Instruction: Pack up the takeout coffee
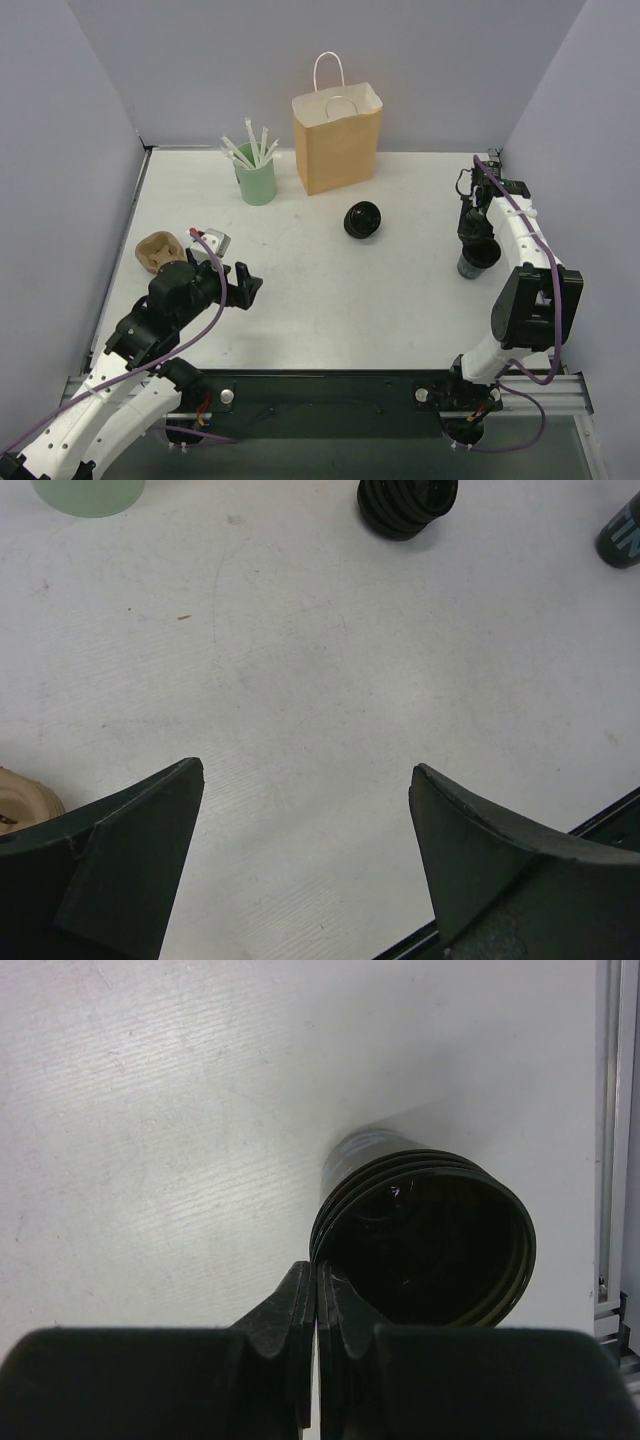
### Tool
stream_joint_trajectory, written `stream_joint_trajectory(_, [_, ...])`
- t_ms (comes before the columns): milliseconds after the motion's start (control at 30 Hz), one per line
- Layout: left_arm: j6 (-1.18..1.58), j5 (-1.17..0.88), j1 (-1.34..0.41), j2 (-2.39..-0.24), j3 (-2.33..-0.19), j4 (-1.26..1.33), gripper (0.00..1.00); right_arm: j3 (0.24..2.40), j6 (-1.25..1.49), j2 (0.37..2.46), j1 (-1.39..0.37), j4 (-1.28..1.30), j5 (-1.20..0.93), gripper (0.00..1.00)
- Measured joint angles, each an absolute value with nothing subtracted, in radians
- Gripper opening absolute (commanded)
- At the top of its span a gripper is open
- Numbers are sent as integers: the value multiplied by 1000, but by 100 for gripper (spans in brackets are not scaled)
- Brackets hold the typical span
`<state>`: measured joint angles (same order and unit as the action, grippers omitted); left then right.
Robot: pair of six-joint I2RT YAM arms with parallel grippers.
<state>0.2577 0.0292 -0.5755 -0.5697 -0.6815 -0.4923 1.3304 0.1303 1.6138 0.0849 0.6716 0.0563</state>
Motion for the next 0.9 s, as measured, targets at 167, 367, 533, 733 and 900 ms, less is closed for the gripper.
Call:
stream_joint_trajectory(167, [258,29,-575,-569,-682,-492,94,1330,130,1614,86,673,55,0])
stream_joint_trajectory(367, [258,29,-575,-565,-682,-492,94,1330,130,1614,86,673,55,0])
stream_joint_trajectory(533, [258,29,-575,-565,-682,-492,94,1332,131,1613,86,678,62,0])
stream_joint_trajectory(733, [258,29,-575,-565,-682,-492,94,1352,136,1610,86,691,86,0])
stream_joint_trajectory(900, [258,29,-575,-565,-682,-492,94,1372,142,1605,83,704,118,0])
